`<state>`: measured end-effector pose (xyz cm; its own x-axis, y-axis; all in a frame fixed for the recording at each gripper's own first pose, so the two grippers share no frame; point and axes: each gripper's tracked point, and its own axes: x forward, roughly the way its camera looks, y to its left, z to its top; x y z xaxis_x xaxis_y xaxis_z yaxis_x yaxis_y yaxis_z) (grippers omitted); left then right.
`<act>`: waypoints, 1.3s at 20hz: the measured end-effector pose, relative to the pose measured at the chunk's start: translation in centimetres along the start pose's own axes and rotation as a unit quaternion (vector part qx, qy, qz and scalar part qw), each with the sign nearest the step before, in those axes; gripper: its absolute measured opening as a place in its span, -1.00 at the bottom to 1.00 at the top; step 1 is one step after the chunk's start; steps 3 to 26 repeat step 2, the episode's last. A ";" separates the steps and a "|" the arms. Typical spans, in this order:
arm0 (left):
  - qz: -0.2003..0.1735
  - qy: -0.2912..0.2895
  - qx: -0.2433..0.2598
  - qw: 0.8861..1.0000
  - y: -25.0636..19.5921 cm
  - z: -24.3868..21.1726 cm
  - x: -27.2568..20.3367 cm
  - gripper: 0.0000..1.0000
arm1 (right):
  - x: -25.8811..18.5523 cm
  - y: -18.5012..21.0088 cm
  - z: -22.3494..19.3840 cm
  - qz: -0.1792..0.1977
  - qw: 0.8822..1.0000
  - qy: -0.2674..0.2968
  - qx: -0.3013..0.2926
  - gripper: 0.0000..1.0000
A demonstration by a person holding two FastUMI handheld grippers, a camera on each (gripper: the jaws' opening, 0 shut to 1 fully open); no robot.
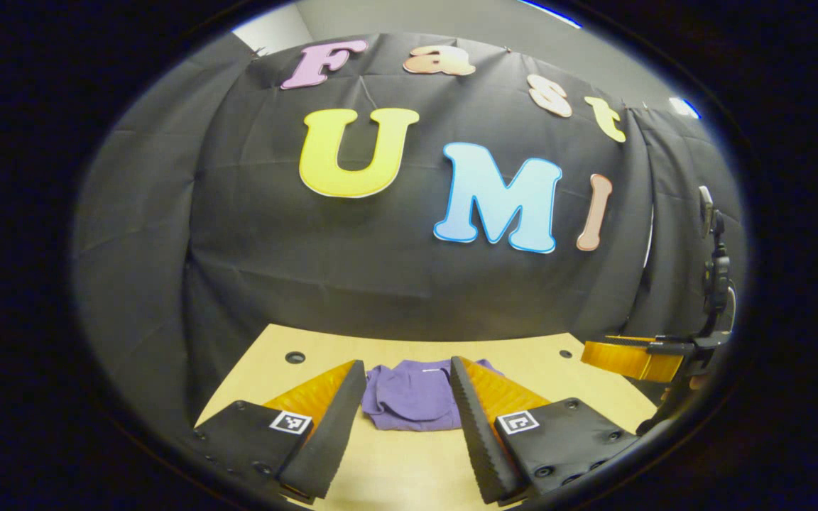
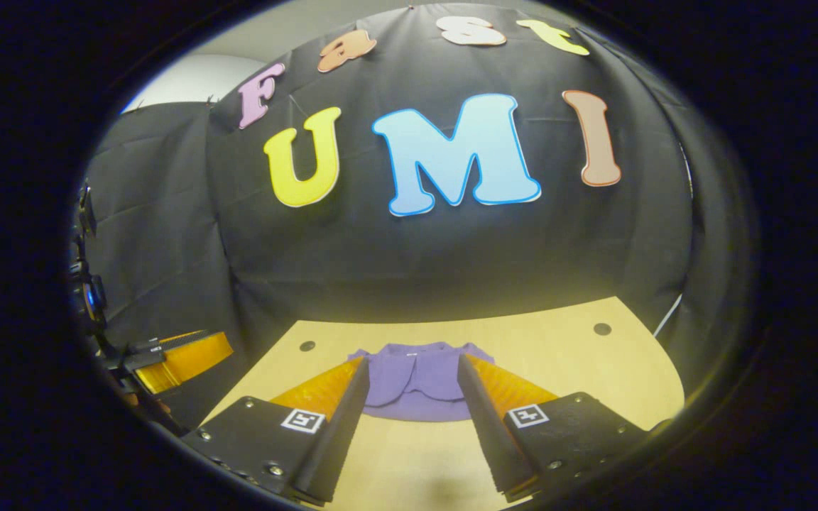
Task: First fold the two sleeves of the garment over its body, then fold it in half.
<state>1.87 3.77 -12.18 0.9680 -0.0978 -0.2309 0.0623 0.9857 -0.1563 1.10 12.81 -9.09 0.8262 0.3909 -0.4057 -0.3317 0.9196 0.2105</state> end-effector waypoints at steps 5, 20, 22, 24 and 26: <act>-0.001 0.001 0.011 1.000 0.7 -0.7 -1.2 0.51 | -1.3 0.4 -0.4 -0.006 1.000 -0.005 0.000 0.58; -0.001 0.001 0.011 1.000 0.7 -0.7 -1.2 0.51 | -1.3 0.4 -0.4 -0.006 1.000 -0.005 0.000 0.58; -0.001 0.001 0.011 1.000 0.7 -0.7 -1.2 0.51 | -1.3 0.4 -0.4 -0.006 1.000 -0.005 0.000 0.58; -0.001 0.001 0.011 1.000 0.7 -0.7 -1.2 0.51 | -1.3 0.4 -0.4 -0.006 1.000 -0.005 0.000 0.58; -0.001 0.001 0.011 1.000 0.7 -0.7 -1.2 0.51 | -1.3 0.4 -0.4 -0.006 1.000 -0.005 0.000 0.58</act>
